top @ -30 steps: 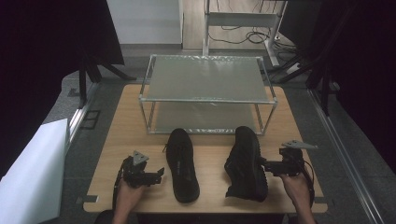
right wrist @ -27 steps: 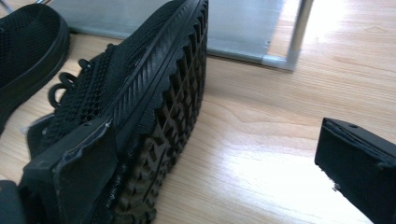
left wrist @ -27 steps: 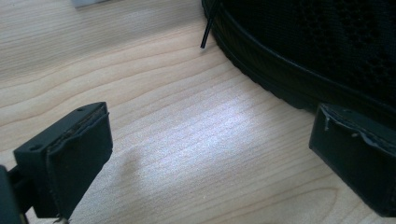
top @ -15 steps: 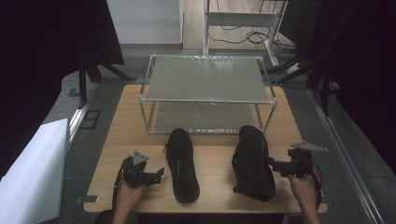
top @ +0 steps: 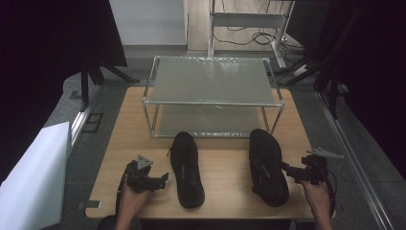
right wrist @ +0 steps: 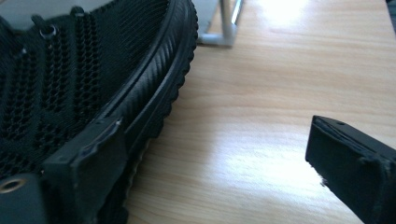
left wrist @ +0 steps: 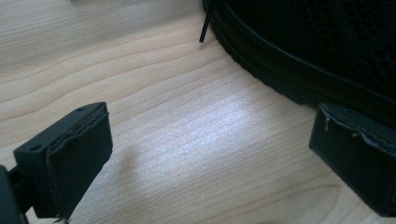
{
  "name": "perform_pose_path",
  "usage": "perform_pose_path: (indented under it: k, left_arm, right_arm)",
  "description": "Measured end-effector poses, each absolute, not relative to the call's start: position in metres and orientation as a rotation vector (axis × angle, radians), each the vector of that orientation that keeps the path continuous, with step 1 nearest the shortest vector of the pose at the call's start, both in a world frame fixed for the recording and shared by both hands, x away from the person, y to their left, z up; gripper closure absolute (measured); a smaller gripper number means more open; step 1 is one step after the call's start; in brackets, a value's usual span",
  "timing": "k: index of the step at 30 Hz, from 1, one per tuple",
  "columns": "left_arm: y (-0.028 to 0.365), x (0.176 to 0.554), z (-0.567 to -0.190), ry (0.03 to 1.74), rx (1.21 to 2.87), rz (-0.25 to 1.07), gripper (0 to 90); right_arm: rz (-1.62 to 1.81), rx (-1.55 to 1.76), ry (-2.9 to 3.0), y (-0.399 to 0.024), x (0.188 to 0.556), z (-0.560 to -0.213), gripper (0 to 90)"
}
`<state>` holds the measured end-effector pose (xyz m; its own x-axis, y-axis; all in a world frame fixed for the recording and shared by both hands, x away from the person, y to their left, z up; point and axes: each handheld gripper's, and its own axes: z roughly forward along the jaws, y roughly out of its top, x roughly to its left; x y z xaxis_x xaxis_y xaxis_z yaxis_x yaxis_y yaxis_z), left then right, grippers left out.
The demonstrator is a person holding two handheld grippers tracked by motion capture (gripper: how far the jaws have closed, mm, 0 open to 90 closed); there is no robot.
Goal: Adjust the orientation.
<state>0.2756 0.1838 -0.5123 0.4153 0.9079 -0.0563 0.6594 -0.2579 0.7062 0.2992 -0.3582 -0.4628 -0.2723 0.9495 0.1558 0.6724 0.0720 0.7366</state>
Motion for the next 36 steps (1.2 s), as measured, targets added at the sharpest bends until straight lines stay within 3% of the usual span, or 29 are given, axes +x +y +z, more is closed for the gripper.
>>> perform_pose_path:
  k: [3, 12, 36]
  left_arm:
    - [0.184, 0.276, -0.513, 1.324, 2.016, 0.477, 0.0]
    - [0.184, 0.276, -0.512, 1.331, 2.013, 0.474, 0.0]
    - [0.177, 0.269, -0.497, 1.335, 1.902, 0.444, 1.2]
  right_arm:
    - [0.979, 1.632, 1.988, -0.363, 0.299, -0.47, 12.0]
    - [0.99, 1.676, 1.998, -0.371, 0.301, -0.48, 9.4]
    - [1.198, 1.621, 2.024, -0.365, 0.29, -0.462, 3.0]
